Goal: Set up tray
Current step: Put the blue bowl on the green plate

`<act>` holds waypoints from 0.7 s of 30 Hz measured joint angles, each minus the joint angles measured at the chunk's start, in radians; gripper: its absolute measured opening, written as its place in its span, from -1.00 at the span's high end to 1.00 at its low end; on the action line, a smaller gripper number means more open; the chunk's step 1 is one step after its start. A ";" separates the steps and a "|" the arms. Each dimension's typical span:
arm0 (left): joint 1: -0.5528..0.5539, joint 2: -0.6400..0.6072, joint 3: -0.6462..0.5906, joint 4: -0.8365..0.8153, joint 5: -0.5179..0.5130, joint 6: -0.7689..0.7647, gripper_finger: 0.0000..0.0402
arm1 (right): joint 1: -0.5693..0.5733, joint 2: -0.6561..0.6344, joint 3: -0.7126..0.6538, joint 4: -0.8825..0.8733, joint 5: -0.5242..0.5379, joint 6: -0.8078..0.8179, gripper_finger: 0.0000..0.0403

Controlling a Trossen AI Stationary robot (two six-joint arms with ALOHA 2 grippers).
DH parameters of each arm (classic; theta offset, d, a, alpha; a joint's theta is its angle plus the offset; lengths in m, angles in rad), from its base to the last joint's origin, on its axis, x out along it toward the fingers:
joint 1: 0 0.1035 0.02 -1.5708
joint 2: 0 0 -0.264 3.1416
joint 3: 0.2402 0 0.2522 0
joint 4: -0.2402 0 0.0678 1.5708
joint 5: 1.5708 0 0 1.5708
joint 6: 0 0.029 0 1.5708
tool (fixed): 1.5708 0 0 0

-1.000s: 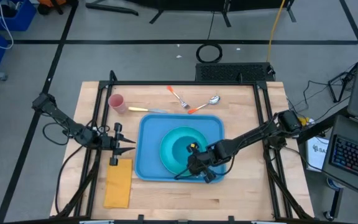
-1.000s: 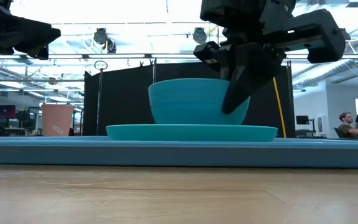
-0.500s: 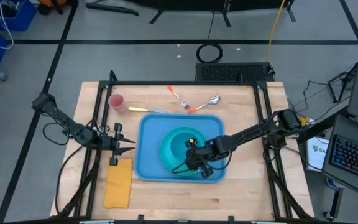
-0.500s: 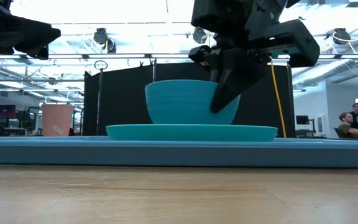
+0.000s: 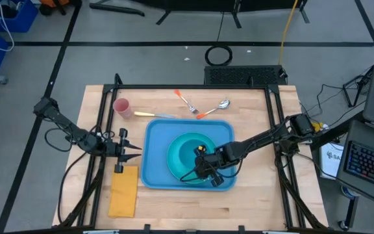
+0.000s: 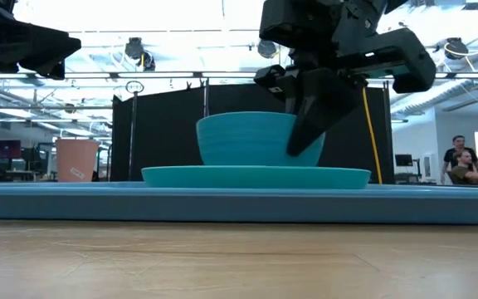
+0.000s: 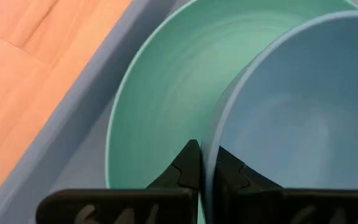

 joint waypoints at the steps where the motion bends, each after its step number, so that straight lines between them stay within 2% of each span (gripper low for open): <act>1: 0.000 0.000 0.000 0.000 0.000 0.000 0.47 | 0.000 0.000 0.000 0.003 0.000 0.000 0.99; 12: 0.000 0.000 0.000 0.000 0.000 -0.001 0.47 | 0.000 0.000 0.000 0.022 0.000 0.004 0.97; 21: 0.000 0.000 0.000 0.000 0.000 -0.004 0.47 | 0.000 -0.001 -0.006 0.036 0.005 0.020 0.84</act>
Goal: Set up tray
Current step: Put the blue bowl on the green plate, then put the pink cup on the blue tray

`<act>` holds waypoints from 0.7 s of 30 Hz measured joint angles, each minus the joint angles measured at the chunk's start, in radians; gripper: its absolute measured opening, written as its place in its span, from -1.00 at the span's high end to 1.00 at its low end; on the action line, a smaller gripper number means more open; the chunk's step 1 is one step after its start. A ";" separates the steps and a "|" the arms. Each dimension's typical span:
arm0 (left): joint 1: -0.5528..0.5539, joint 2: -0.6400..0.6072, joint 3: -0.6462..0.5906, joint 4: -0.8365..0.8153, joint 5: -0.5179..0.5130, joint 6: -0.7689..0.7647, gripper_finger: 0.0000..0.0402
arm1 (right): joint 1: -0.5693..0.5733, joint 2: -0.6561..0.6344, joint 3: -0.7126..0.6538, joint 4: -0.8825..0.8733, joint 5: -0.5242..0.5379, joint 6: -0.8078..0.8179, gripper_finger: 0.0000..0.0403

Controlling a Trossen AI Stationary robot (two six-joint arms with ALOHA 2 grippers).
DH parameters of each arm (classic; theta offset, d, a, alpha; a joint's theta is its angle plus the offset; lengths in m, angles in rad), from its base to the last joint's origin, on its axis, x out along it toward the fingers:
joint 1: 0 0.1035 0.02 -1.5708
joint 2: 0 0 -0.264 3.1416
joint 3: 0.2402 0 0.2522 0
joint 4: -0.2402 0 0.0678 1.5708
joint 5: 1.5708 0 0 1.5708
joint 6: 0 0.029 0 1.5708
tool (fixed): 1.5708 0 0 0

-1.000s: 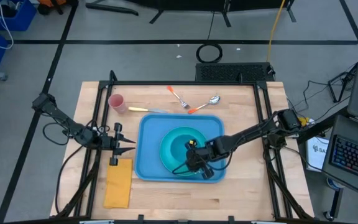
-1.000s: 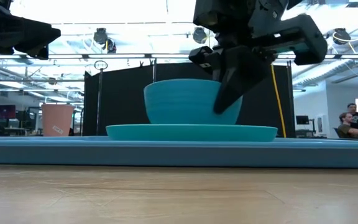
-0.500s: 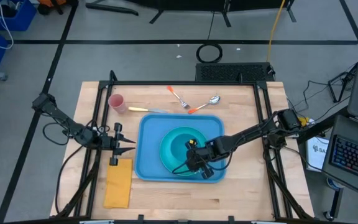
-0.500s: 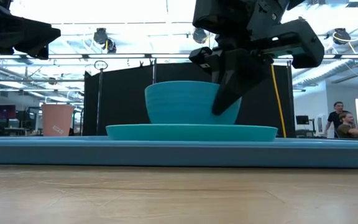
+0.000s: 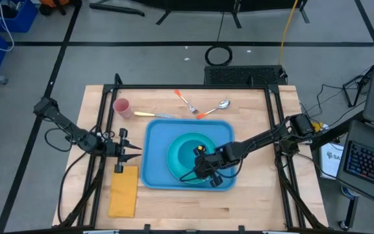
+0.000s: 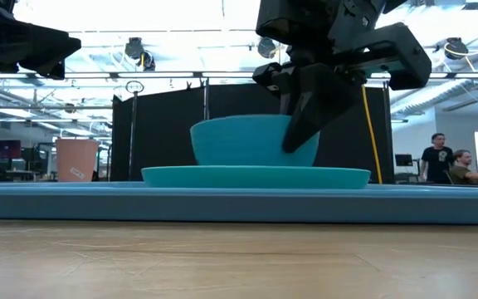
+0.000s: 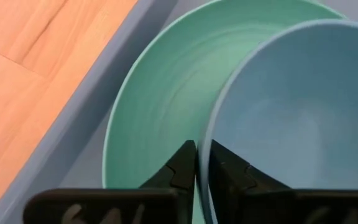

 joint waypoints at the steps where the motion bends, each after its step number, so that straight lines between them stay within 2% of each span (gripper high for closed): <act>1: 0.000 0.000 0.000 0.000 0.000 0.000 0.47 | 0.000 -0.001 -0.005 0.008 0.000 0.000 0.83; 15: 0.000 0.000 0.000 0.000 0.000 0.014 0.47 | 0.002 -0.026 -0.023 0.055 0.003 -0.026 0.61; 21: 0.000 0.000 0.000 0.056 0.000 0.023 0.47 | 0.002 -0.071 -0.023 0.050 0.053 -0.033 0.56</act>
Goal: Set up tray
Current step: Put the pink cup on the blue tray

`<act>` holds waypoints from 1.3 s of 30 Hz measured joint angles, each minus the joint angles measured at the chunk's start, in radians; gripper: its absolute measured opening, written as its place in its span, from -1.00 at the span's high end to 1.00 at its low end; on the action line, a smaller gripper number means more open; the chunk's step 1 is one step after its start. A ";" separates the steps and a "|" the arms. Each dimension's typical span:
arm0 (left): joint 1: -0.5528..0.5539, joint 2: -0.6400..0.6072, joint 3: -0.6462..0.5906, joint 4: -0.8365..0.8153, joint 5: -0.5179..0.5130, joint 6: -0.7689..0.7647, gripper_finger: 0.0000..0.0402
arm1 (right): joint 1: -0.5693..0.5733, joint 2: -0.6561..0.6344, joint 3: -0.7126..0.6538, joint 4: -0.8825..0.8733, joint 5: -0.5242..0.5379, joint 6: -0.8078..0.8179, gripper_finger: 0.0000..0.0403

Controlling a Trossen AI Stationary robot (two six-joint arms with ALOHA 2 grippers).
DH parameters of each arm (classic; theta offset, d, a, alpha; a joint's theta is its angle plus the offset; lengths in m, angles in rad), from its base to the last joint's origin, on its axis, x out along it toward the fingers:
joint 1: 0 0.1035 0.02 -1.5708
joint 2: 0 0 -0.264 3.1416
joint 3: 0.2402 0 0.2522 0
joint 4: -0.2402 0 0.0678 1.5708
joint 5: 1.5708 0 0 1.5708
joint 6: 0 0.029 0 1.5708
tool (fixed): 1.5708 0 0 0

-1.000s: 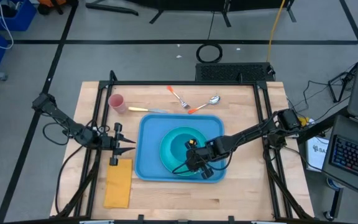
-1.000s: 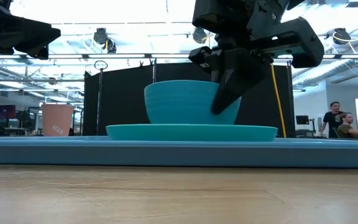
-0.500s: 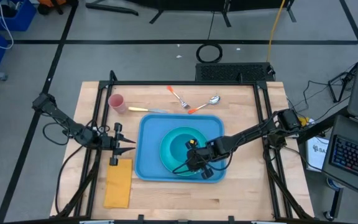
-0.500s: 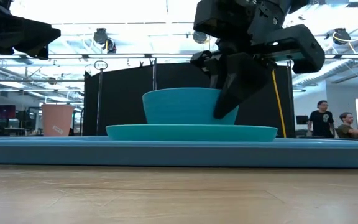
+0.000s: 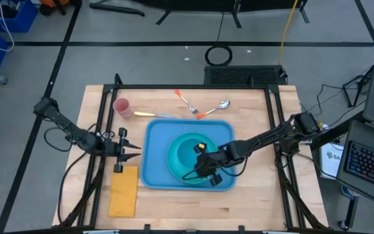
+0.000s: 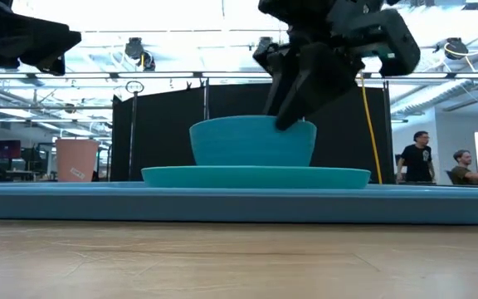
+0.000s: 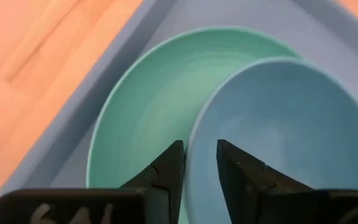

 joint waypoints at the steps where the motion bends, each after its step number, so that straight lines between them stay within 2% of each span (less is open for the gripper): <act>1: 0.000 0.000 0.000 0.011 0.000 0.000 0.47 | 0.000 -0.012 0.000 0.001 0.000 0.001 0.55; 10: 0.000 0.000 0.000 0.032 0.000 -0.013 0.47 | 0.018 -0.115 0.000 0.028 -0.004 0.020 0.55; 17: 0.000 0.000 0.000 0.068 0.000 -0.021 0.47 | 0.086 -0.168 -0.020 0.055 -0.005 0.107 0.58; 26: 0.000 0.000 0.000 0.185 0.079 -0.043 0.47 | 0.178 -0.279 -0.271 0.433 -0.005 0.079 0.68; 29: 0.000 0.011 0.000 0.190 0.078 -0.140 0.47 | 0.206 -0.340 -0.384 0.594 -0.005 0.063 0.72; 31: 0.000 0.043 0.000 0.180 0.046 -0.205 0.47 | 0.222 -0.381 -0.461 0.708 -0.005 0.066 0.74; 35: 0.000 0.122 0.000 0.228 -0.102 -0.296 0.47 | 0.259 -0.453 -0.608 0.878 -0.004 0.092 0.75; 39: 0.001 0.214 0.000 0.338 -0.104 -0.297 0.47 | 0.295 -0.489 -0.715 0.992 -0.005 0.120 0.75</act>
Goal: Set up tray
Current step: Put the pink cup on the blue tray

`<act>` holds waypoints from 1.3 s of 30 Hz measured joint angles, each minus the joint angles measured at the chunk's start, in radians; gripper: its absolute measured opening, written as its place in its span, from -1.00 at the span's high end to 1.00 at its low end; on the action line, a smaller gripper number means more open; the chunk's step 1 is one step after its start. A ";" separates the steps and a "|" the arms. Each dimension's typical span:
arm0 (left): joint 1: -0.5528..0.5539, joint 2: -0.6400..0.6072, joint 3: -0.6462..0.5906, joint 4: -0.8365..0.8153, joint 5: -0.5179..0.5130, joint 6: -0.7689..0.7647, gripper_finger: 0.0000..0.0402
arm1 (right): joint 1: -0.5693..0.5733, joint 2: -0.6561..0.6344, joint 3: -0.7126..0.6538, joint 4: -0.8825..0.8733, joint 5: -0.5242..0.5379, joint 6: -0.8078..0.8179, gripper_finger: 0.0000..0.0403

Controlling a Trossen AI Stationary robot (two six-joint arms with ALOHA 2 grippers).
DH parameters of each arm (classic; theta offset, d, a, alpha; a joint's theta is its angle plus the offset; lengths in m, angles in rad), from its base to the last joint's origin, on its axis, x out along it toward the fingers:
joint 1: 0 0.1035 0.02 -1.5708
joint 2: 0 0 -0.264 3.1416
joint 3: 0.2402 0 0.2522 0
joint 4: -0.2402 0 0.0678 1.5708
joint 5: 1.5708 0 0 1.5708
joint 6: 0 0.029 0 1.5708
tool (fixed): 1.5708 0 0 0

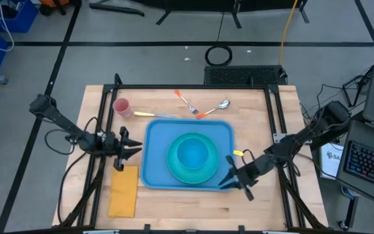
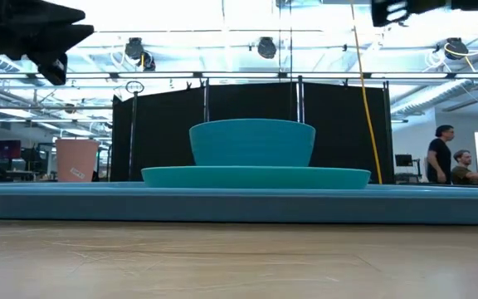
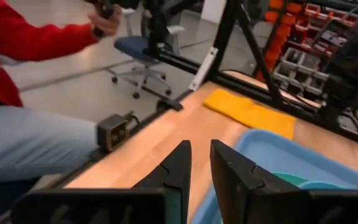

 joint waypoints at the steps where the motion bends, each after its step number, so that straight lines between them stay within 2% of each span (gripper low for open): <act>1: 0.002 0.024 0.000 0.036 -0.001 -0.003 0.47 | 0.009 -0.004 -0.019 0.017 0.002 0.005 0.75; 3: 0.013 0.064 0.000 0.115 -0.035 -0.004 0.47 | 0.022 -0.003 -0.044 0.039 0.022 0.021 0.75; 6: 0.042 0.096 0.027 0.201 -0.145 -0.004 0.47 | 0.036 -0.004 -0.056 0.058 0.079 0.033 0.75; 10: 0.092 0.095 0.090 0.153 -0.215 0.045 0.47 | 0.040 -0.004 -0.058 0.070 0.107 0.034 0.75; 14: 0.142 0.095 0.187 -0.036 -0.382 0.005 0.47 | 0.047 -0.004 -0.058 0.081 0.106 0.034 0.75; 16: 0.166 0.093 0.252 -0.210 -0.469 -0.032 0.47 | 0.052 -0.004 -0.058 0.082 0.106 0.038 0.75; 18: 0.198 0.093 0.325 -0.417 -0.501 -0.127 0.47 | 0.053 -0.003 -0.058 0.080 0.105 0.048 0.75; 25: 0.388 0.142 0.582 -1.160 -0.336 -0.557 0.47 | 0.053 -0.003 -0.058 0.069 0.105 0.067 0.75; 29: 0.536 0.187 0.669 -1.430 -0.224 -0.703 0.47 | 0.053 -0.003 -0.058 0.064 0.105 0.068 0.75; 33: 0.682 0.219 0.693 -1.509 -0.101 -0.712 0.41 | 0.053 -0.003 -0.058 0.050 0.105 0.068 0.75; 36: 0.794 0.242 0.694 -1.514 0.003 -0.682 0.27 | 0.052 -0.003 -0.058 0.044 0.105 0.075 0.75; 39: 0.893 0.270 0.694 -1.516 0.060 -0.681 0.07 | 0.052 -0.003 -0.058 0.043 0.105 0.075 0.75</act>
